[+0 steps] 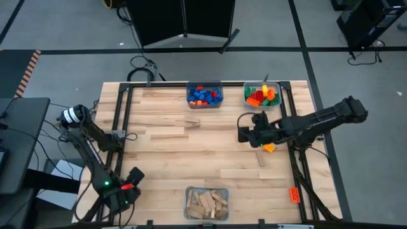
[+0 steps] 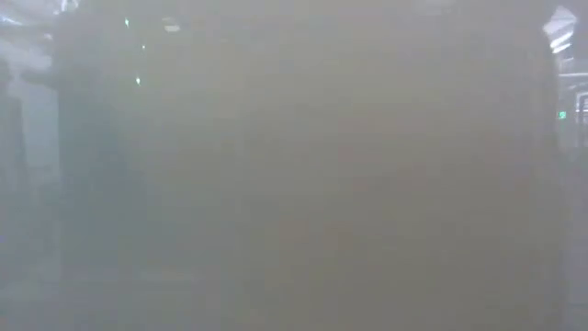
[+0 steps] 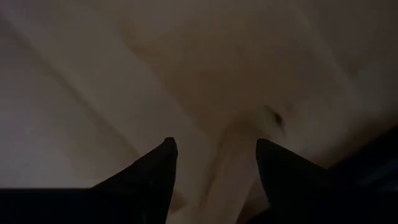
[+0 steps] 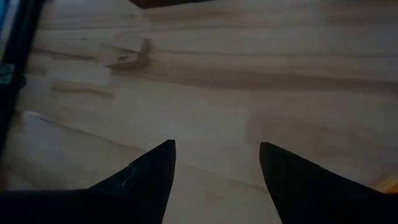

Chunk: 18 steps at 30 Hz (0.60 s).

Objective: Sort blocks by size
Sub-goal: Put the brown block into the gray bin

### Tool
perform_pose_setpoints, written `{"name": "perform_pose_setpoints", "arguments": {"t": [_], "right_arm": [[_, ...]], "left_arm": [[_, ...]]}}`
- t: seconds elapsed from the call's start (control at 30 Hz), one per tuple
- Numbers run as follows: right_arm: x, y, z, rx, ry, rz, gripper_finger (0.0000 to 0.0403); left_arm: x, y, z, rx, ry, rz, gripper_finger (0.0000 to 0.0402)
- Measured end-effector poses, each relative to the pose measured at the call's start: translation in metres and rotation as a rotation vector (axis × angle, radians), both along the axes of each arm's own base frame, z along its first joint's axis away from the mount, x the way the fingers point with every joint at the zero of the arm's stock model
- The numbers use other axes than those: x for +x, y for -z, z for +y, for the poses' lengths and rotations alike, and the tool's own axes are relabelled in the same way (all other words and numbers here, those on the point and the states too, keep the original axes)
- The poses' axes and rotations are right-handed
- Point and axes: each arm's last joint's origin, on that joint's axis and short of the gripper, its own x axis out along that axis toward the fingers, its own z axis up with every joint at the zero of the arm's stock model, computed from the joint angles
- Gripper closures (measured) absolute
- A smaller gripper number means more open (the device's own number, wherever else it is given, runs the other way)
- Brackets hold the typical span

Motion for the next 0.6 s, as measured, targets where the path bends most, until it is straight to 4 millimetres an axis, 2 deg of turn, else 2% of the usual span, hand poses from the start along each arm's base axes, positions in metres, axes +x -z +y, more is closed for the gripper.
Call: {"name": "perform_pose_setpoints", "arguments": {"t": [0.27,0.47,0.6], "right_arm": [[-0.004,0.000,0.022,0.027,0.023,-0.059,0.0156],[-0.007,0.000,0.029,0.042,0.022,-0.074,0.0156],[-0.007,0.000,0.029,0.031,0.023,-0.078,0.0156]], "left_arm": [[0.001,0.002,-0.007,-0.085,0.090,0.024,0.0195],[0.001,0.010,-0.017,-0.156,0.015,0.107,0.0198],[0.002,0.022,-0.016,-0.071,-0.002,0.123,0.0198]]}}
